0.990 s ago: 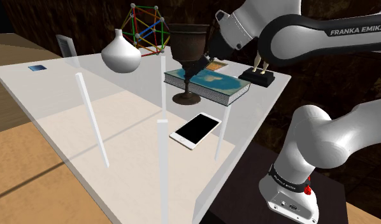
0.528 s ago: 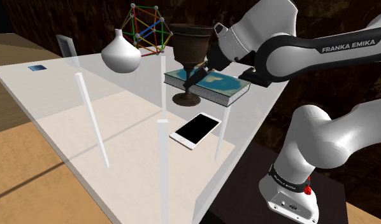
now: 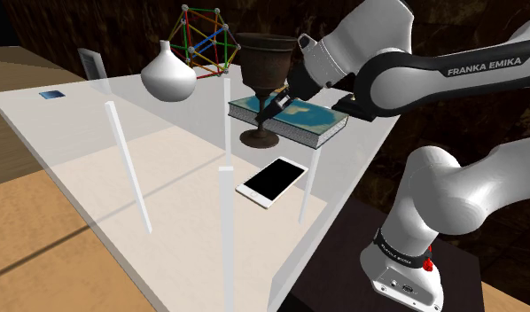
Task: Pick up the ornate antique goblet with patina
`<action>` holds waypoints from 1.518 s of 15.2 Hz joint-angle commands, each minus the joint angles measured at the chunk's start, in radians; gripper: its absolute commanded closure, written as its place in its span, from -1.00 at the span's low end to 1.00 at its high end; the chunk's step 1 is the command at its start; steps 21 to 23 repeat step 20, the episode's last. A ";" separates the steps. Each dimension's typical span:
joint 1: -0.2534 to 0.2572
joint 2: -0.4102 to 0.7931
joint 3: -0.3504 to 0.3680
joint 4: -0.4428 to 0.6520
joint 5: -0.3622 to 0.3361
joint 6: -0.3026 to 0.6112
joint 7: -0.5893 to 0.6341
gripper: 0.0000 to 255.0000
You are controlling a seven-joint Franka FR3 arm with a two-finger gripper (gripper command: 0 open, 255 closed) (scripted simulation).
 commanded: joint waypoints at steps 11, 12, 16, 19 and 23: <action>-0.006 -0.006 -0.006 0.103 -0.004 -0.111 -0.003 1.00; -0.006 -0.006 -0.007 0.116 -0.005 -0.124 -0.003 1.00; -0.007 -0.002 -0.008 0.172 -0.006 -0.176 -0.002 1.00; -0.008 0.001 -0.009 0.203 -0.008 -0.203 -0.002 1.00; -0.008 0.001 -0.009 0.203 -0.008 -0.203 -0.002 1.00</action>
